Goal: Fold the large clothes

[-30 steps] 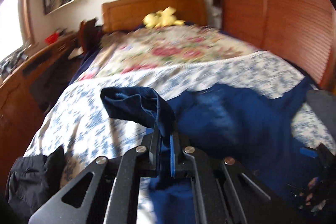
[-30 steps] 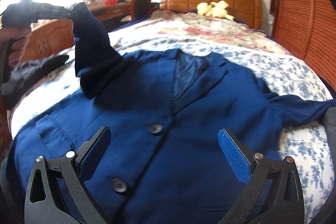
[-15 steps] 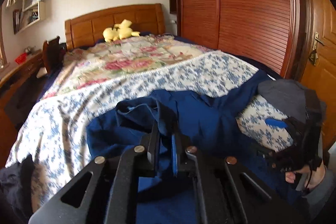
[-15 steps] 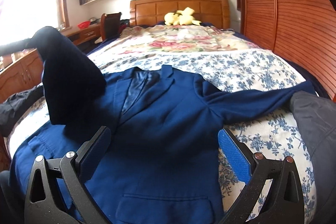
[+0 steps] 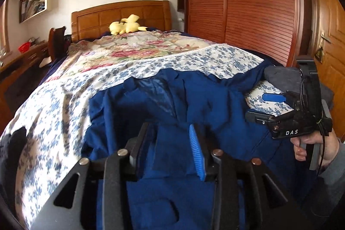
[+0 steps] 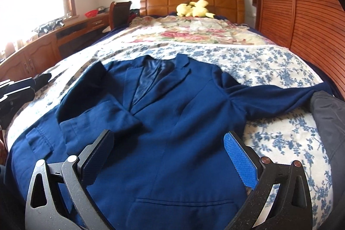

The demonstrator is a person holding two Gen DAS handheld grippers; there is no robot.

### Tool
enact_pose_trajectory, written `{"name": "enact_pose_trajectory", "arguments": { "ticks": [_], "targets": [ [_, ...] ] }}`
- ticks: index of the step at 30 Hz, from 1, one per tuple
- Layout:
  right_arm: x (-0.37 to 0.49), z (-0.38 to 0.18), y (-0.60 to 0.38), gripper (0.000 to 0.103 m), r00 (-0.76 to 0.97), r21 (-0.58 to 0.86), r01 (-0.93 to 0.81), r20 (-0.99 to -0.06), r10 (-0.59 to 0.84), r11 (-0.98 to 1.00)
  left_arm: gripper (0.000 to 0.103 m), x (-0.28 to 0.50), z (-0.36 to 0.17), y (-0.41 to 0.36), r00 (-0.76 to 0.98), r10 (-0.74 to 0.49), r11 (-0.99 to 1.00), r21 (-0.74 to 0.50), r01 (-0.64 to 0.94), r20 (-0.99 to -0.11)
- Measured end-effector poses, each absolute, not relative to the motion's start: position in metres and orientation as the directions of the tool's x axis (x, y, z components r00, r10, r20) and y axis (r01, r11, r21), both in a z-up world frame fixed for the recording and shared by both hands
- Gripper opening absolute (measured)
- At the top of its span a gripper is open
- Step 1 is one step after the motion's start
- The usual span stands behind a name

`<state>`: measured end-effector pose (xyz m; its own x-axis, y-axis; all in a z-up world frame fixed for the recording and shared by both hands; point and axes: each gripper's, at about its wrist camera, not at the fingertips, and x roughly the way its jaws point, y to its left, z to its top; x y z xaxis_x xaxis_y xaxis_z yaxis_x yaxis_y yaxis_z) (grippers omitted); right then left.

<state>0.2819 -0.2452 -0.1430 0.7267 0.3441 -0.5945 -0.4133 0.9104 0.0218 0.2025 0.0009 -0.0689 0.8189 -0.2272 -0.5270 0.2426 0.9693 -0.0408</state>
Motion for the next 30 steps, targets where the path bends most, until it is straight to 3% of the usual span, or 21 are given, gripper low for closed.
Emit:
{"name": "enact_pose_trajectory", "arguments": {
  "ticks": [9, 21, 24, 28, 29, 30],
  "targets": [
    [0.271, -0.152, -0.192, 0.103, 0.662, 0.014, -0.541, -0.609, 0.436, 0.841, 0.040, 0.191, -0.087, 0.042, 0.839, -0.164, 0.986, -0.060, 0.156, -0.518],
    [0.280, -0.194, -0.101, 0.081, 0.486, 0.020, -0.713, -0.706, 0.515, 0.700, 0.042, 0.176, -0.096, 0.075, 0.851, -0.101, 0.995, -0.047, 0.089, -0.515],
    [0.283, -0.201, -0.088, 0.070, 0.458, 0.016, -0.735, -0.725, 0.514, 0.678, 0.042, 0.173, -0.098, 0.079, 0.854, -0.089, 0.996, -0.040, 0.080, -0.513],
    [0.287, -0.202, -0.086, 0.020, 0.422, 0.060, -0.747, -0.727, 0.542, 0.662, 0.042, 0.172, -0.100, 0.084, 0.853, -0.081, 0.997, -0.041, 0.070, -0.516],
    [0.287, -0.201, -0.088, 0.011, 0.426, 0.065, -0.744, -0.721, 0.547, 0.665, 0.042, 0.171, -0.100, 0.085, 0.853, -0.080, 0.997, -0.042, 0.068, -0.516],
    [0.287, -0.200, -0.092, 0.009, 0.429, 0.076, -0.740, -0.711, 0.557, 0.668, 0.042, 0.171, -0.100, 0.087, 0.853, -0.080, 0.997, -0.043, 0.067, -0.515]
  ]
}}
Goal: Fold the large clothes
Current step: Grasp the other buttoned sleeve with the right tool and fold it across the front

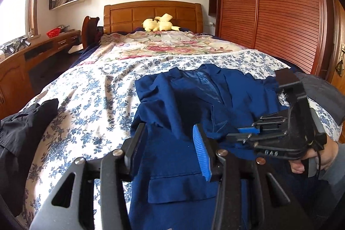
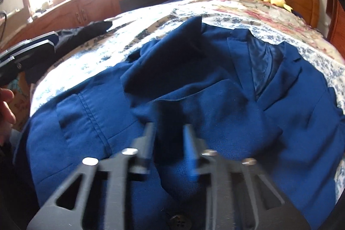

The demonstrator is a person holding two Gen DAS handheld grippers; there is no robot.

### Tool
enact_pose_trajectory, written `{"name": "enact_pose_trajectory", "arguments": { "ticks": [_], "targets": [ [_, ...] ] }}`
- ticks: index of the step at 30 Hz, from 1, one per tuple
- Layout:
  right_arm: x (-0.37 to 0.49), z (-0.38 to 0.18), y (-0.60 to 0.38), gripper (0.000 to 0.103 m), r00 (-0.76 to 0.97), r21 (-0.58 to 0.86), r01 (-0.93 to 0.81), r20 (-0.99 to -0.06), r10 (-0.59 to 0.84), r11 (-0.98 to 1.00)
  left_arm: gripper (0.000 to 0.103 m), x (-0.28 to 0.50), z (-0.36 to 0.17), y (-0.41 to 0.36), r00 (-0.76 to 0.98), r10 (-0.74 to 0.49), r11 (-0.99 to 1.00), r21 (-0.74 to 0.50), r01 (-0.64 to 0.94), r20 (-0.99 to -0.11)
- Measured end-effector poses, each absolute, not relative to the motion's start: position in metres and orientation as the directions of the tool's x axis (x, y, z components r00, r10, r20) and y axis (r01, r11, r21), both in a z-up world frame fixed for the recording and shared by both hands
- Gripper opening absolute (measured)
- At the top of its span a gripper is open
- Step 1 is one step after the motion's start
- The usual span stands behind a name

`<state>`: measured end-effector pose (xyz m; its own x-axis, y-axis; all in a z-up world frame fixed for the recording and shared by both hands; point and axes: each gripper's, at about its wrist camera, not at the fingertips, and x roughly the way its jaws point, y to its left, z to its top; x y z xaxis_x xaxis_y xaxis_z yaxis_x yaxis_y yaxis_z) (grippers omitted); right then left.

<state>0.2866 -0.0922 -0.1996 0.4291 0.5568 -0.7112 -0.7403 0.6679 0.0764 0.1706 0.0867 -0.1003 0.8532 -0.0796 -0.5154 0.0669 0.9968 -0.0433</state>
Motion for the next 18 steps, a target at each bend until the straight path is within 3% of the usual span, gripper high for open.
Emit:
{"name": "enact_pose_trajectory", "arguments": {
  "ticks": [12, 18],
  "targets": [
    [0.273, -0.139, -0.168, 0.005, 0.561, 0.171, -0.670, -0.521, 0.643, 0.723, 0.043, 0.174, -0.098, 0.073, 0.855, -0.119, 0.993, -0.060, 0.102, -0.505],
    [0.271, -0.137, -0.176, 0.005, 0.592, 0.140, -0.648, -0.526, 0.611, 0.749, 0.043, 0.180, -0.098, 0.054, 0.849, -0.143, 0.989, -0.049, 0.138, -0.509]
  ]
}}
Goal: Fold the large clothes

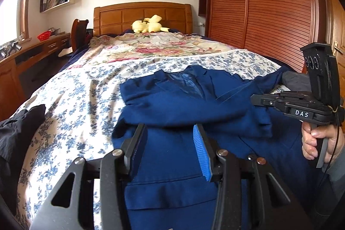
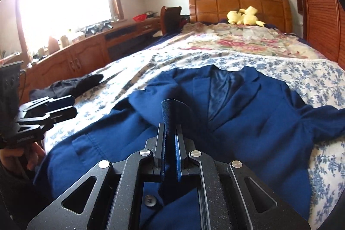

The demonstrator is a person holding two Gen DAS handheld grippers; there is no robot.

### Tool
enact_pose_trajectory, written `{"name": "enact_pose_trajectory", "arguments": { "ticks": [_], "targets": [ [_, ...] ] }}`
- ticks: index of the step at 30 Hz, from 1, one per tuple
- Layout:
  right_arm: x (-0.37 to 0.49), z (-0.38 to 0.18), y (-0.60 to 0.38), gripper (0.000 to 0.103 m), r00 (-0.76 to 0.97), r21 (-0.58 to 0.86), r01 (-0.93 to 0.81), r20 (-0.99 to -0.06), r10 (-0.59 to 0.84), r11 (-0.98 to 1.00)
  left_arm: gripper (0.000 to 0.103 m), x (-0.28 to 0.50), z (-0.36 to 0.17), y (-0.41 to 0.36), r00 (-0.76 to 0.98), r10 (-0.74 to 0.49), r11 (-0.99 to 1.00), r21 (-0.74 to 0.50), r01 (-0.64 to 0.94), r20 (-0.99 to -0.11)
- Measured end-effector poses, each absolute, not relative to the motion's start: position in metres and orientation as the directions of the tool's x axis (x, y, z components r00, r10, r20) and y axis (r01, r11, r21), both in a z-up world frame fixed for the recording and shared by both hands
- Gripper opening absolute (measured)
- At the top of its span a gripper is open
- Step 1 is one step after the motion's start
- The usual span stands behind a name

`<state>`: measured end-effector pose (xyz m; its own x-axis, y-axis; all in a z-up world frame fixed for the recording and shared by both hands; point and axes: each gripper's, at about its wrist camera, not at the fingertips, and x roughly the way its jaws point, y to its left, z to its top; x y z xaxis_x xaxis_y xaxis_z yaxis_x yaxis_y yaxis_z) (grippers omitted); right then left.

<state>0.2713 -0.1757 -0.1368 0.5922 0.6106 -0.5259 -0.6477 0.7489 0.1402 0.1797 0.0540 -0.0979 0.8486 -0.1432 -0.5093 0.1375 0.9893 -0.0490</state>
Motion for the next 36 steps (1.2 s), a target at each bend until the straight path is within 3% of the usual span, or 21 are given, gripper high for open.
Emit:
{"name": "enact_pose_trajectory", "arguments": {
  "ticks": [13, 24, 28, 32, 36],
  "targets": [
    [0.265, -0.117, -0.221, 0.004, 0.693, 0.156, -0.541, -0.474, 0.543, 0.827, 0.043, 0.182, -0.098, 0.023, 0.830, -0.195, 0.978, -0.047, 0.201, -0.523],
    [0.207, -0.158, -0.262, 0.006, 0.692, 0.135, -0.425, -0.589, 0.417, 0.895, 0.043, 0.176, -0.093, 0.006, 0.826, -0.226, 0.971, -0.052, 0.233, -0.517],
    [0.195, -0.178, -0.269, 0.033, 0.650, 0.127, -0.412, -0.654, 0.388, 0.902, 0.043, 0.175, -0.090, 0.000, 0.824, -0.238, 0.968, -0.055, 0.245, -0.515],
    [0.188, -0.173, -0.282, 0.052, 0.679, 0.076, -0.406, -0.642, 0.357, 0.910, 0.043, 0.177, -0.090, -0.007, 0.818, -0.245, 0.965, -0.049, 0.258, -0.520],
    [0.201, -0.158, -0.295, 0.054, 0.698, 0.060, -0.401, -0.626, 0.348, 0.914, 0.044, 0.177, -0.088, -0.015, 0.819, -0.249, 0.963, -0.042, 0.266, -0.517]
  ]
}}
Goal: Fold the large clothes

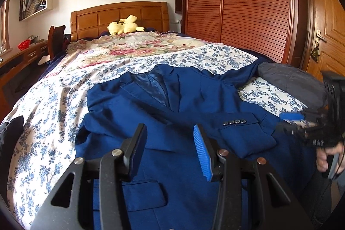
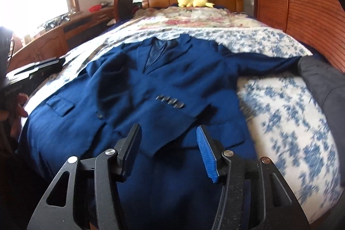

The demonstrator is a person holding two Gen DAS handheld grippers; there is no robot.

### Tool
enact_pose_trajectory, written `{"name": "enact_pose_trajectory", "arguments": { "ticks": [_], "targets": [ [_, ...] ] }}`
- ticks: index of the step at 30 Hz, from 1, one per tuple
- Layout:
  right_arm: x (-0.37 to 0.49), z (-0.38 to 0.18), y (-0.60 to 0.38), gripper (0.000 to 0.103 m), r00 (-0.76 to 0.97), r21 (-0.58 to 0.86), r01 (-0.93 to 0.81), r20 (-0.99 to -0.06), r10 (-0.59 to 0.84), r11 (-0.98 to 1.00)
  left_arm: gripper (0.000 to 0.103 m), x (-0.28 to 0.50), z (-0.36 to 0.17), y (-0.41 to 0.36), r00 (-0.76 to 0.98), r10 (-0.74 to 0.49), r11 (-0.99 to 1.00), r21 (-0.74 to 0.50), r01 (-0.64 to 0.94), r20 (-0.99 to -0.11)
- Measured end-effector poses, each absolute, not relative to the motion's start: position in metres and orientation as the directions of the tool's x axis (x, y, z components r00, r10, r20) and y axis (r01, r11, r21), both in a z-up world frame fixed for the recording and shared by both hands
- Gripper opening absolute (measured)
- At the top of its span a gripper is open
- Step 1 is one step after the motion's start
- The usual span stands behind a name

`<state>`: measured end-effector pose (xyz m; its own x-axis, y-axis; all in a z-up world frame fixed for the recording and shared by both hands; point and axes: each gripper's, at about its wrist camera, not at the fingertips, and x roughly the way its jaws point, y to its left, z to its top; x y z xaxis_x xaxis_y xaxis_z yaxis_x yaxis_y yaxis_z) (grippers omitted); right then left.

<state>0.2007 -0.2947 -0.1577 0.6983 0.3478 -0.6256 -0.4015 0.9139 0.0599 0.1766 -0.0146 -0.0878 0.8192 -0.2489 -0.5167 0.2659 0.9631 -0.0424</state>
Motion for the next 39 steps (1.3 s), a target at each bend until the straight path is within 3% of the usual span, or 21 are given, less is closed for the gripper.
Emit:
{"name": "enact_pose_trajectory", "arguments": {
  "ticks": [11, 18, 20, 21, 23, 32, 37, 39],
  "targets": [
    [0.292, -0.185, -0.285, 0.055, 0.599, -0.008, -0.464, -0.739, 0.307, 0.886, 0.044, 0.186, -0.094, -0.036, 0.807, -0.255, 0.959, -0.034, 0.281, -0.533],
    [0.313, -0.210, -0.292, 0.054, 0.500, 0.103, -0.473, -0.786, 0.363, 0.875, 0.044, 0.188, -0.099, -0.040, 0.803, -0.238, 0.961, -0.014, 0.275, -0.546],
    [0.306, -0.207, -0.291, 0.022, 0.490, 0.116, -0.513, -0.774, 0.402, 0.850, 0.044, 0.188, -0.099, -0.038, 0.804, -0.235, 0.963, -0.015, 0.270, -0.546],
    [0.300, -0.205, -0.289, 0.013, 0.503, 0.093, -0.527, -0.767, 0.398, 0.845, 0.044, 0.189, -0.099, -0.037, 0.805, -0.233, 0.963, -0.017, 0.267, -0.546],
    [0.289, -0.198, -0.284, 0.007, 0.529, 0.059, -0.543, -0.751, 0.396, 0.838, 0.045, 0.189, -0.099, -0.034, 0.806, -0.230, 0.965, -0.021, 0.261, -0.546],
    [0.240, -0.126, -0.300, 0.006, 0.679, 0.010, -0.507, -0.611, 0.407, 0.862, 0.045, 0.185, -0.095, -0.021, 0.816, -0.226, 0.969, -0.039, 0.243, -0.533],
    [0.246, -0.128, -0.302, 0.006, 0.695, -0.060, -0.459, -0.646, 0.316, 0.886, 0.045, 0.182, -0.093, -0.018, 0.819, -0.227, 0.969, -0.041, 0.242, -0.526],
    [0.252, -0.134, -0.302, 0.014, 0.694, -0.082, -0.435, -0.665, 0.276, 0.897, 0.045, 0.183, -0.092, -0.018, 0.820, -0.228, 0.969, -0.043, 0.242, -0.525]
  ]
}}
